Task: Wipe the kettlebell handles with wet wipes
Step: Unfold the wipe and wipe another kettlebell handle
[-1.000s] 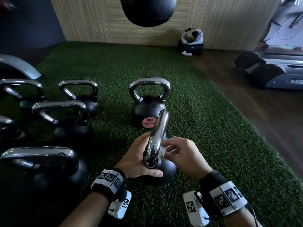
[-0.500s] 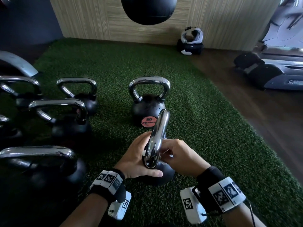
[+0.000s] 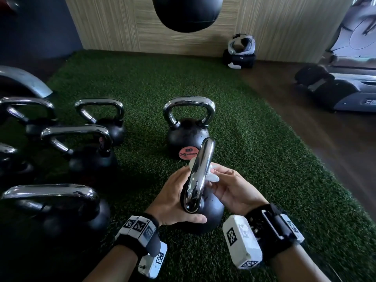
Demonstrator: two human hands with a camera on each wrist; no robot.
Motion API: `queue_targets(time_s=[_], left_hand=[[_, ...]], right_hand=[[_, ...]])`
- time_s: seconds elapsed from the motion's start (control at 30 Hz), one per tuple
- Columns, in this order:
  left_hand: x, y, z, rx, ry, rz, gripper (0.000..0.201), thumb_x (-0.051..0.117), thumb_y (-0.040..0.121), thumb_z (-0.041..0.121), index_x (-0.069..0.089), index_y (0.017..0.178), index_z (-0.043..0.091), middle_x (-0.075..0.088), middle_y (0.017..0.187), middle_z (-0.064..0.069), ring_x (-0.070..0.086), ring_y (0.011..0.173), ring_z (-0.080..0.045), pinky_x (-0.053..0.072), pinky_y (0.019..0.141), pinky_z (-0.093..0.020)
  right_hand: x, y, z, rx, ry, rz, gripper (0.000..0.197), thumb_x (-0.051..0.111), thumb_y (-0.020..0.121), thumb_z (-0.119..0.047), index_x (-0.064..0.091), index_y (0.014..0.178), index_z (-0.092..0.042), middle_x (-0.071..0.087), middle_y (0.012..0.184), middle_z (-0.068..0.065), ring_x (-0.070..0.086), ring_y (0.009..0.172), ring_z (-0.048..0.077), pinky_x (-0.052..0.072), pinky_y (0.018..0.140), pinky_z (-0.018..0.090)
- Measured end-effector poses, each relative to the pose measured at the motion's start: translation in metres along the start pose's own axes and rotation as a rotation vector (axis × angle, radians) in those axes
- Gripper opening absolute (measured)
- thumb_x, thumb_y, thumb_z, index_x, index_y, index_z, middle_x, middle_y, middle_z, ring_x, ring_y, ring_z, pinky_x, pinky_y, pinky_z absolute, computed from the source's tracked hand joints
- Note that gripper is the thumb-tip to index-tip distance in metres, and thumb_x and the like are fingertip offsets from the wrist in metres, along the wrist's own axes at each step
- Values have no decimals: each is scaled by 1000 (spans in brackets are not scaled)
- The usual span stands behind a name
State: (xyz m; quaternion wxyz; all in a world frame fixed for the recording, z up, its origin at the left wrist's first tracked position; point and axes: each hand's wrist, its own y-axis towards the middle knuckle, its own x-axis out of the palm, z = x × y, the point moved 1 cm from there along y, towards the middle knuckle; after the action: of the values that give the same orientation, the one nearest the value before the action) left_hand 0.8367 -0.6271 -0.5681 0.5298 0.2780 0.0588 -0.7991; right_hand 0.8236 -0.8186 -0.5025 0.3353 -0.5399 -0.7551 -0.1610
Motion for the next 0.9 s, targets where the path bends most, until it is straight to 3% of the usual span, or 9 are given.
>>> queue_targets(time_s=[0.13,0.23,0.3,0.4,0.5,0.6,0.67,0.73,0.9], left_hand=[[-1,0,1,-2,30,6,125,100,42,50,40,150,29,44,151,11,45,142,-16,38,119,-45],[-1,-2,2,-10,31,6,127,101,42,51,37,151,33,42,152,13,43,143,-13,36,120,-43],[-1,-1,1,-1,0,0,125,102,44,50,36,150,37,42,153,13,42,144,-15,36,121,-44],[0,0,-1,-6,-13,-1,128,102,45,53,35,153,31,44,153,8,44,144,-20,37,119,-48],[-1,-3,0,-13,22,5,131,100,46,56,30,154,33,38,156,12,40,146,-14,36,120,-45],[-1,-7,0,-36,30,10,133,99,45,58,27,155,35,34,157,15,34,148,-9,33,122,-44],[-1,-6,-3,-63,18,6,136,98,44,60,26,156,33,34,158,12,34,148,-11,33,122,-46],[-1,-6,-4,-79,-5,1,137,98,45,57,25,157,30,34,158,9,36,148,-14,34,121,-47],[-1,-7,-3,-98,13,2,139,96,43,49,25,159,22,33,158,7,35,148,-14,35,121,-45]], right_hand=[[-8,-7,9,19,44,-48,32,62,91,0,66,120,11,75,105,23,76,86,21,62,73,24],[-8,3,5,-72,18,-3,37,70,88,1,66,124,10,74,110,23,76,91,24,64,77,28],[-5,10,2,-165,-39,76,46,85,74,-6,73,117,3,76,108,21,76,89,24,63,80,32],[2,10,-1,-348,-206,321,42,91,56,-8,77,96,-5,78,96,19,76,82,23,63,80,37],[12,6,-4,-535,-528,504,32,88,67,9,71,92,-3,79,91,16,75,78,19,63,74,31],[19,13,-10,-593,-791,682,29,91,69,1,71,83,-16,77,78,-2,70,65,2,56,62,16],[20,18,-15,-597,-872,780,28,91,71,-7,70,79,-24,76,75,-9,70,63,-2,57,62,18],[18,24,-16,-564,-913,841,24,89,73,-10,70,78,-24,75,75,-10,71,66,2,61,68,25],[24,32,-17,-491,-982,941,22,84,73,-8,69,70,-24,70,69,-13,64,65,3,59,72,26]])
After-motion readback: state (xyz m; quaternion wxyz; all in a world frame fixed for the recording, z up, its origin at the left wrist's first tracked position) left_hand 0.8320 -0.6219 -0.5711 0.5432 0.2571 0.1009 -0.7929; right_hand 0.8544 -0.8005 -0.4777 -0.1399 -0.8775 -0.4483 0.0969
